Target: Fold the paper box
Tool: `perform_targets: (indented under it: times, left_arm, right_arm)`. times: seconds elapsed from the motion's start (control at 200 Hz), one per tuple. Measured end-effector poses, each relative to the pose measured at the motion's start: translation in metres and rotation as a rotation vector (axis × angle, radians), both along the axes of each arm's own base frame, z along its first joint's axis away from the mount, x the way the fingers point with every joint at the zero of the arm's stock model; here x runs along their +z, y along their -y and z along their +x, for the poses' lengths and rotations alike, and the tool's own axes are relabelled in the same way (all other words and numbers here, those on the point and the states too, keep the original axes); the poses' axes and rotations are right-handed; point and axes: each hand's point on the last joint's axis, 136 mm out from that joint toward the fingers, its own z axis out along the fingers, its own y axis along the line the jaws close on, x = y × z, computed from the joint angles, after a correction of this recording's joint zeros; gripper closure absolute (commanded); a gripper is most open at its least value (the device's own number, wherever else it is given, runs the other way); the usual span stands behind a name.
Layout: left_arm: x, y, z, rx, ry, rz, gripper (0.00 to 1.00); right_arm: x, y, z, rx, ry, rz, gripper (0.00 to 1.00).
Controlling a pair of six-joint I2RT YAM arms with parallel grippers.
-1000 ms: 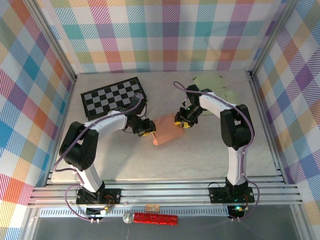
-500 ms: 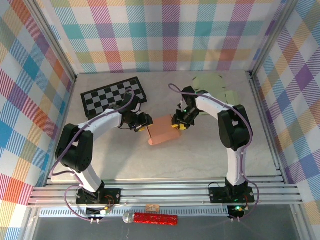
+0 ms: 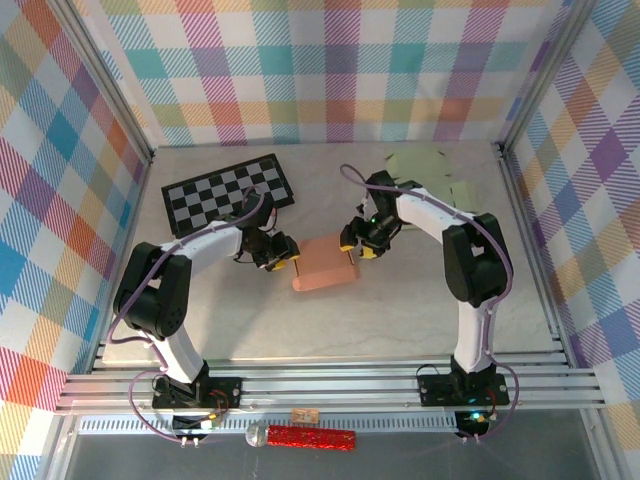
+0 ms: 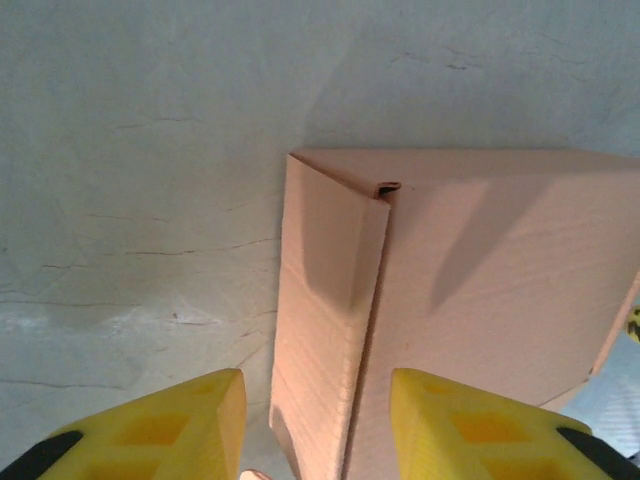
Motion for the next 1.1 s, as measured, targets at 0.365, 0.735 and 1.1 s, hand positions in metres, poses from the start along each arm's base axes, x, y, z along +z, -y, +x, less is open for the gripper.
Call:
perform_targets:
  times: [0.365, 0.735, 1.1]
  left_arm:
    - [-0.003, 0.008, 0.002, 0.025, 0.006, -0.064, 0.73]
    - [-0.002, 0.014, 0.005, 0.018, 0.013, -0.096, 0.88]
    - [-0.004, 0.009, 0.007, 0.025, 0.017, -0.118, 0.91]
  right_arm:
    - [-0.002, -0.003, 0.019, -0.023, 0.014, 0.113, 0.33]
    - [-0.028, -0.012, 0.013, -0.002, -0.077, 0.171, 0.30]
    - [-0.021, -0.021, 0.021, 0.018, -0.037, 0.242, 0.23]
